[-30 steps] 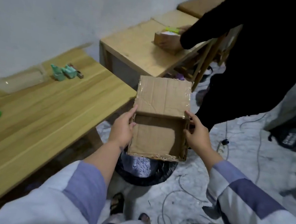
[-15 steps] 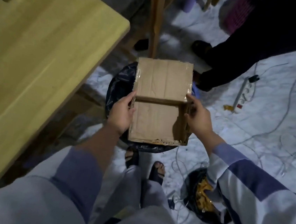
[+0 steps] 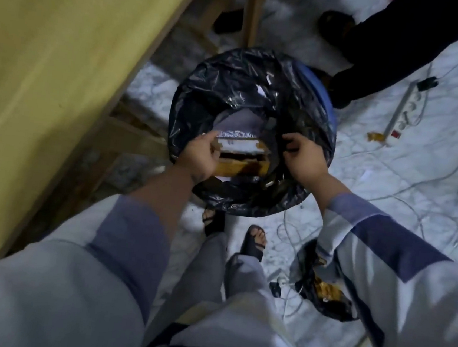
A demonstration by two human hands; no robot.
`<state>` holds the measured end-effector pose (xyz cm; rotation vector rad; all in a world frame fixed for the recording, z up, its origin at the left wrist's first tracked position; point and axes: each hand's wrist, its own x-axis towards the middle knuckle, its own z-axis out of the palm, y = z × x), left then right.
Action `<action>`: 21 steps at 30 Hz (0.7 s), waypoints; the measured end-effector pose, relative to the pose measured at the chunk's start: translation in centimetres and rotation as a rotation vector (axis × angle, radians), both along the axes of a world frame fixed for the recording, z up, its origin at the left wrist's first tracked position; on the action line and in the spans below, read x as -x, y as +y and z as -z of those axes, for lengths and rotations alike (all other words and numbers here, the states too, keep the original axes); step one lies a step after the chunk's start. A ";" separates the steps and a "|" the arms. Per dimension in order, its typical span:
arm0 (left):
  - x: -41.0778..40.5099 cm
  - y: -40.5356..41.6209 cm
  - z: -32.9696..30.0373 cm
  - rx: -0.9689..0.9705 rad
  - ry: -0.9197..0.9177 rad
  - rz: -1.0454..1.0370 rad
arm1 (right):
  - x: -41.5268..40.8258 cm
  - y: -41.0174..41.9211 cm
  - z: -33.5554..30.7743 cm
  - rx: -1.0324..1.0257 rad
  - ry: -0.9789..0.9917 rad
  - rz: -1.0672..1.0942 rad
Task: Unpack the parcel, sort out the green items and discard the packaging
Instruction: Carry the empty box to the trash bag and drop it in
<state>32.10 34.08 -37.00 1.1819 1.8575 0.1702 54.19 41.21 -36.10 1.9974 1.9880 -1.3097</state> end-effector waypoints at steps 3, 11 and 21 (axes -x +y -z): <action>-0.4 0.7 -3.5 -0.015 -0.019 -0.022 | 0.7 0.1 -3.1 -0.015 -0.001 -0.037; -1.0 -0.2 -15.7 -0.126 -0.040 -0.075 | 2.0 -0.2 -14.6 -0.125 0.026 -0.204; 1.8 -5.3 -27.3 -0.312 0.006 -0.297 | 6.9 -0.8 -27.3 -0.317 0.118 -0.445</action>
